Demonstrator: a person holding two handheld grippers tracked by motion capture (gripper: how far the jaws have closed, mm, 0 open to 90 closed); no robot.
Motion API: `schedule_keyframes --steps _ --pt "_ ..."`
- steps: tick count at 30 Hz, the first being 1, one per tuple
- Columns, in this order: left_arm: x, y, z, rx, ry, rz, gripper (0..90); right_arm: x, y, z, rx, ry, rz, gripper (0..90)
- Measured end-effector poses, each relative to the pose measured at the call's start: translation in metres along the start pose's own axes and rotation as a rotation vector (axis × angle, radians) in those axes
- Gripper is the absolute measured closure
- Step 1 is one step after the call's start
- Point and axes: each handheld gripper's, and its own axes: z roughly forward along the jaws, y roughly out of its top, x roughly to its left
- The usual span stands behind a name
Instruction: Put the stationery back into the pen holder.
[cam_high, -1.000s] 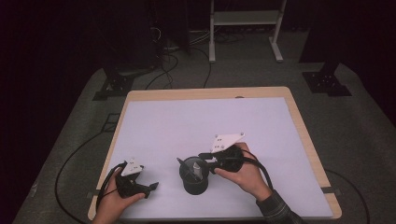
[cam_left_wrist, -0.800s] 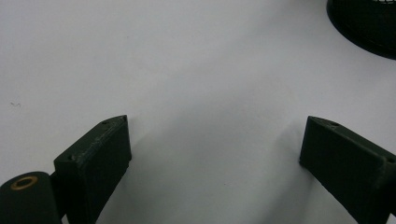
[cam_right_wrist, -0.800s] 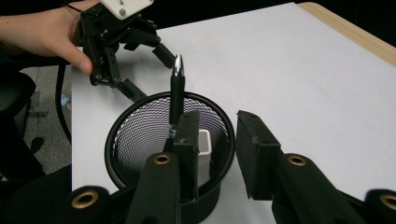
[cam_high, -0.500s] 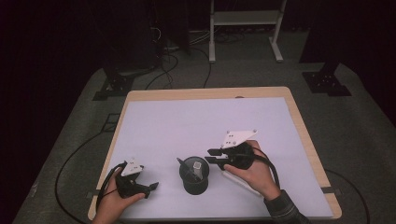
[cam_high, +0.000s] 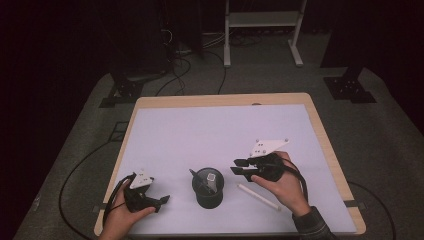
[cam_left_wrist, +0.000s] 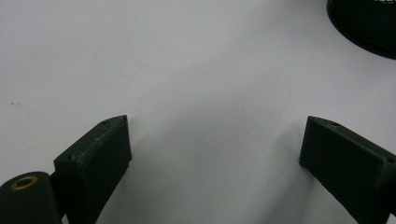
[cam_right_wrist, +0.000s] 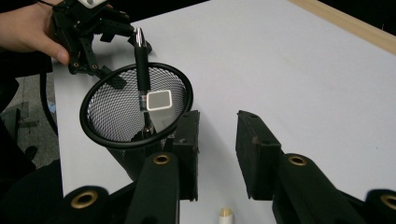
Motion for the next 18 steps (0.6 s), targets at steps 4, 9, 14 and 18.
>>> schedule_keyframes --steps 4,9,14,18 --pt "0.0 0.0 0.0 -0.001 0.001 0.003 7.9 -0.004 -0.004 -0.002 0.007 -0.002 0.011 69.1" --pt "0.0 0.0 0.0 0.0 0.001 0.004 7.9 -0.006 -0.01 -0.005 0.024 -0.01 0.027 68.7" --pt "0.0 0.0 0.0 -0.002 0.001 0.001 7.9 -0.009 -0.018 -0.006 0.044 -0.02 0.035 68.6" --pt "0.0 0.0 0.0 -0.002 0.001 0.001 7.9 -0.01 -0.022 -0.007 0.056 -0.025 0.039 68.4"
